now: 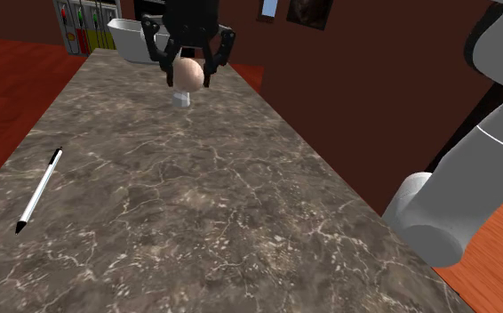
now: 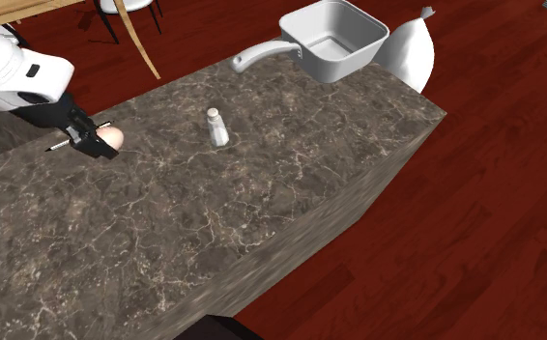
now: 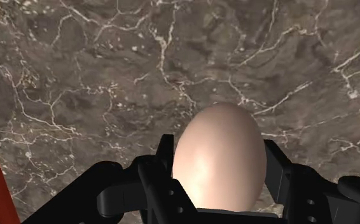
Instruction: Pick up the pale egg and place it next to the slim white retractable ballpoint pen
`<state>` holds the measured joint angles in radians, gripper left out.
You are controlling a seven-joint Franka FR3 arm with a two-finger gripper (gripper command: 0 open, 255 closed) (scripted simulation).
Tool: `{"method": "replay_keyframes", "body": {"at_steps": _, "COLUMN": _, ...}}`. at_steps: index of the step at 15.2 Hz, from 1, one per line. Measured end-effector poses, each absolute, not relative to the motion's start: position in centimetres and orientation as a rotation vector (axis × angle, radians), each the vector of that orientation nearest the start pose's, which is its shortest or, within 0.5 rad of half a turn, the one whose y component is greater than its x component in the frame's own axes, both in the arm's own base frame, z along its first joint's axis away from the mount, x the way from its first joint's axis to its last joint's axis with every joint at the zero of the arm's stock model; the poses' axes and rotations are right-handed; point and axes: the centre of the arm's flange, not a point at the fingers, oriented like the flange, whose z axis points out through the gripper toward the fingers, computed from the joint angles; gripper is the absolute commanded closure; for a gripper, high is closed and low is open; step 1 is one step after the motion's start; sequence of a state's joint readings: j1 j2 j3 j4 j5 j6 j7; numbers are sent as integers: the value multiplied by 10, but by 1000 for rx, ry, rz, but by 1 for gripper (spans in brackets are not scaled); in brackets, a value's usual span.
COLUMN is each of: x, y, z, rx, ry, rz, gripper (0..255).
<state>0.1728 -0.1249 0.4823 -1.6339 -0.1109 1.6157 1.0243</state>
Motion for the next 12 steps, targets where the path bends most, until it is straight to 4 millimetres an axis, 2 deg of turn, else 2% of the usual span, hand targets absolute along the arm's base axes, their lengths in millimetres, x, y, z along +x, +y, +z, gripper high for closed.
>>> {"method": "replay_keyframes", "body": {"at_steps": 3, "x": 397, "y": 357, "z": 658, "rx": -3118, "ry": 583, "rz": -298, "gripper": 255}}
{"method": "replay_keyframes", "body": {"at_steps": 6, "x": 369, "y": 394, "z": 662, "rx": -3118, "ry": 583, "rz": -298, "gripper": 255}}
{"method": "replay_keyframes", "body": {"at_steps": 7, "x": 365, "y": 404, "z": 660, "rx": -3117, "ry": 582, "rz": -299, "gripper": 255}}
{"method": "replay_keyframes", "body": {"at_steps": 9, "x": 362, "y": 412, "z": 654, "rx": -3117, "ry": 585, "rz": -298, "gripper": 255}}
{"method": "replay_keyframes", "body": {"at_steps": 12, "x": 360, "y": 414, "z": 639, "rx": -3117, "ry": 586, "rz": -298, "gripper": 255}}
